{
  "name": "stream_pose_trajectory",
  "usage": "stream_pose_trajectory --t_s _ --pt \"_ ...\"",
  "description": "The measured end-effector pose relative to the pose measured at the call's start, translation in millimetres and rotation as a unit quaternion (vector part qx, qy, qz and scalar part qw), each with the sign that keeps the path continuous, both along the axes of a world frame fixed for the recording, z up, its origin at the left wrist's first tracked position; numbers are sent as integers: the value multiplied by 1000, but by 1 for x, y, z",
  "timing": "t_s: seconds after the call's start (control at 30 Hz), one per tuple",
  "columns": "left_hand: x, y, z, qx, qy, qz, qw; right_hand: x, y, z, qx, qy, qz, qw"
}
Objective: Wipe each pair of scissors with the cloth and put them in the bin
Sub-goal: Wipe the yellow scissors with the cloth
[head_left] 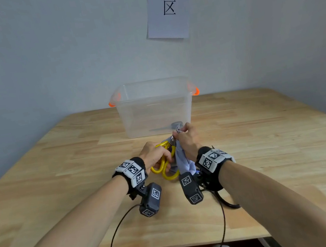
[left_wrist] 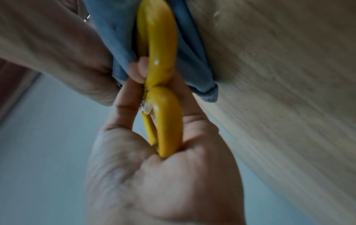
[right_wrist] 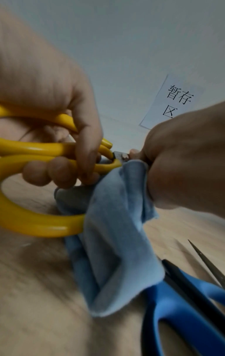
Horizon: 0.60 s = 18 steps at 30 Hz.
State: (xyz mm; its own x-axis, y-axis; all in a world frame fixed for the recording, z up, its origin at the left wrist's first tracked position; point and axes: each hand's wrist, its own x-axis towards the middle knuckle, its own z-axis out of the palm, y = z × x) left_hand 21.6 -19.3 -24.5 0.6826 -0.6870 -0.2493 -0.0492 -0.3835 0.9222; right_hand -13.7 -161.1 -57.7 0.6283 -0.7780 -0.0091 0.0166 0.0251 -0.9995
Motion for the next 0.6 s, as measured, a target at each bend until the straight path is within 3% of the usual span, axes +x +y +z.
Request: stream_pose_trajectory --t_s 0.17,0.47,0.6 --pt "7 5 2 23 1 -1 1000 -6 -3 4 14 -20 98 995" --pt "5 8 -1 -4 18 -6 1000 -1 -4 5 -19 14 -35 999" --pt "16 23 -2 0 28 -7 1000 -7 -15 8 47 -33 -9 998"
